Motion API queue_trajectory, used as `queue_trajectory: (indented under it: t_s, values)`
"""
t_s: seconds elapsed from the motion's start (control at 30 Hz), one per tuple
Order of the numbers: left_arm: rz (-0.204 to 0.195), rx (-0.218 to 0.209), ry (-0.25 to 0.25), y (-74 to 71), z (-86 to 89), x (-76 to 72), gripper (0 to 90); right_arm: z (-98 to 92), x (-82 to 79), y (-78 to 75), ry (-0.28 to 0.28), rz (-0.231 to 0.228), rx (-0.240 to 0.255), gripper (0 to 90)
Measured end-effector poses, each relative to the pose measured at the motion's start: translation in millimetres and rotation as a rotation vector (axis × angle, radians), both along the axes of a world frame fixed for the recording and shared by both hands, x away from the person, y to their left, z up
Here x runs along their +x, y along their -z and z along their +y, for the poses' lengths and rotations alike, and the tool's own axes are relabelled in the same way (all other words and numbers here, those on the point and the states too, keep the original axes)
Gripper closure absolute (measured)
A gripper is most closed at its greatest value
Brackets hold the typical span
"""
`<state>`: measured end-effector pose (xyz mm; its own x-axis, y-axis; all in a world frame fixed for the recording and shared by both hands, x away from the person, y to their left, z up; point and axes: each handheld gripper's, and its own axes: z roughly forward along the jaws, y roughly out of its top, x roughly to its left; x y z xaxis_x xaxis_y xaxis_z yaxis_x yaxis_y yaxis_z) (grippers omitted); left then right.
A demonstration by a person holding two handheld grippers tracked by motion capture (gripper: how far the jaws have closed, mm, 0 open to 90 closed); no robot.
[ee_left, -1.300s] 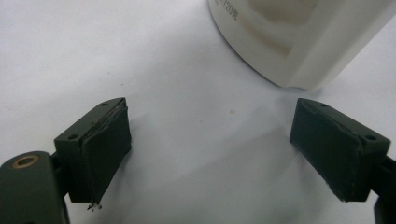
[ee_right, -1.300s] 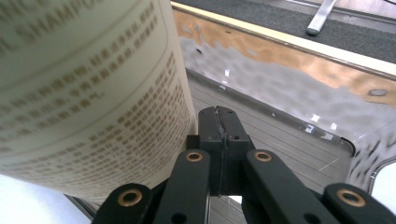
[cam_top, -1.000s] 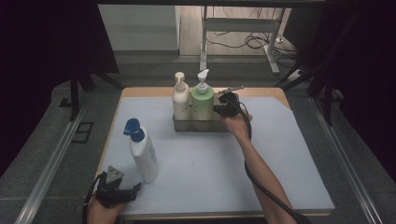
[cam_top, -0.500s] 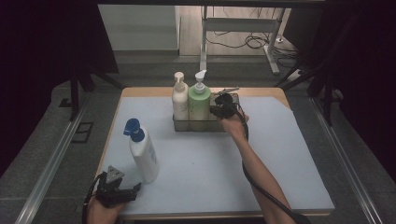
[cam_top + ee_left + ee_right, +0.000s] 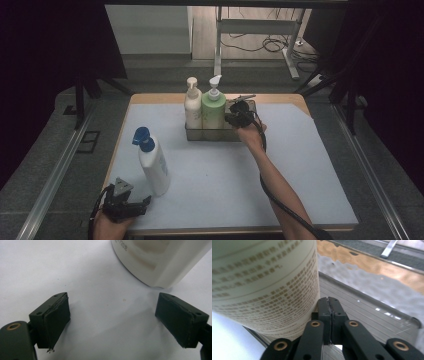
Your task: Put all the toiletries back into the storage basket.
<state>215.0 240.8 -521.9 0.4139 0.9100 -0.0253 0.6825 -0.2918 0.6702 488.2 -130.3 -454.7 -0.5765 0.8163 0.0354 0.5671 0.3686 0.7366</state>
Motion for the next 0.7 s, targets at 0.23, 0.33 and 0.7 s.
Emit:
queue_trajectory:
  t_s: [0.23,0.33,0.7]
  values:
    - [0.000,0.000,0.000,0.0,0.0,0.0,12.1,-11.0,-5.9,-10.3,0.000,-0.024,0.019,67.6]
    - [0.001,0.000,0.000,0.0,0.0,0.0,12.1,-14.6,-10.6,-14.2,-0.006,-0.033,0.021,59.6]
    - [0.000,0.000,-0.001,0.0,0.2,0.2,12.1,-31.2,-31.5,-27.7,-0.078,-0.039,0.050,38.4]
